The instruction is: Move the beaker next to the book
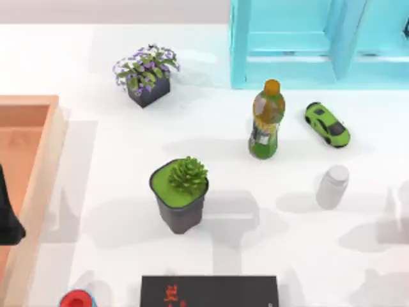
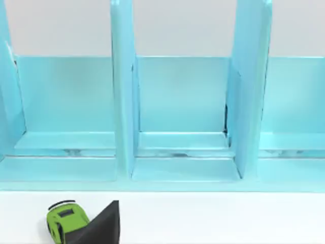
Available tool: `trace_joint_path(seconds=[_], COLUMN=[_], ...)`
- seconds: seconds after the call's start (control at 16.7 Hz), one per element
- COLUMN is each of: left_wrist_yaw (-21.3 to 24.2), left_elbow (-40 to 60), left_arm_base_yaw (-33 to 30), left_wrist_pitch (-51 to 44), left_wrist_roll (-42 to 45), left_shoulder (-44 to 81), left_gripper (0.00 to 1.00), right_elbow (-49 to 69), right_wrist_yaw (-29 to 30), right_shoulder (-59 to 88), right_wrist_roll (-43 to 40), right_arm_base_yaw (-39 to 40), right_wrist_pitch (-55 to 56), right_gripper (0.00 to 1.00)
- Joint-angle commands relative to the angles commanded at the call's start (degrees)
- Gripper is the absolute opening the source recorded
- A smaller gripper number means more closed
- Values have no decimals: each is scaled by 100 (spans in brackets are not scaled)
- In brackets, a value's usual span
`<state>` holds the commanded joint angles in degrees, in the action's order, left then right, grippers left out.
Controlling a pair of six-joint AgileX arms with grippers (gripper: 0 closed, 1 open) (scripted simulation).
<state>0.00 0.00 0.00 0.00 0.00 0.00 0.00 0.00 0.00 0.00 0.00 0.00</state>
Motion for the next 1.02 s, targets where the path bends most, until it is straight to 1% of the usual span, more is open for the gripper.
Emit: trace_joint_path(seconds=[0.12, 0.24, 0.36, 0.48, 0.6, 0.72, 0.84, 1.02], left_wrist_yaw=[0, 0, 0, 0, 0, 0, 0, 0], left_elbow=[0, 0, 0, 0, 0, 0, 0, 0], left_arm_base_yaw=[0, 0, 0, 0, 0, 0, 0, 0], left_wrist_pitch=[0, 0, 0, 0, 0, 0, 0, 0], left_wrist_roll=[0, 0, 0, 0, 0, 0, 0, 0], left_shoulder=[0, 0, 0, 0, 0, 0, 0, 0], left_gripper=[100, 100, 100, 100, 100, 100, 100, 100], right_elbow=[0, 161, 534, 1066, 1693, 2373, 3067, 4034], right_wrist_yaw=[0, 48, 143, 260, 384, 501, 598, 677], right_shoulder=[0, 122, 402, 815, 1348, 1994, 2730, 3928], right_wrist_roll=[0, -174, -588, -1237, -2118, -3227, -4571, -6852], right_arm_base_yaw=[0, -46, -157, -331, -569, -874, -1241, -1887], right_wrist_pitch=[0, -122, -399, -801, -1311, -1917, -2593, -3662], right_gripper=[100, 100, 100, 100, 100, 100, 100, 100])
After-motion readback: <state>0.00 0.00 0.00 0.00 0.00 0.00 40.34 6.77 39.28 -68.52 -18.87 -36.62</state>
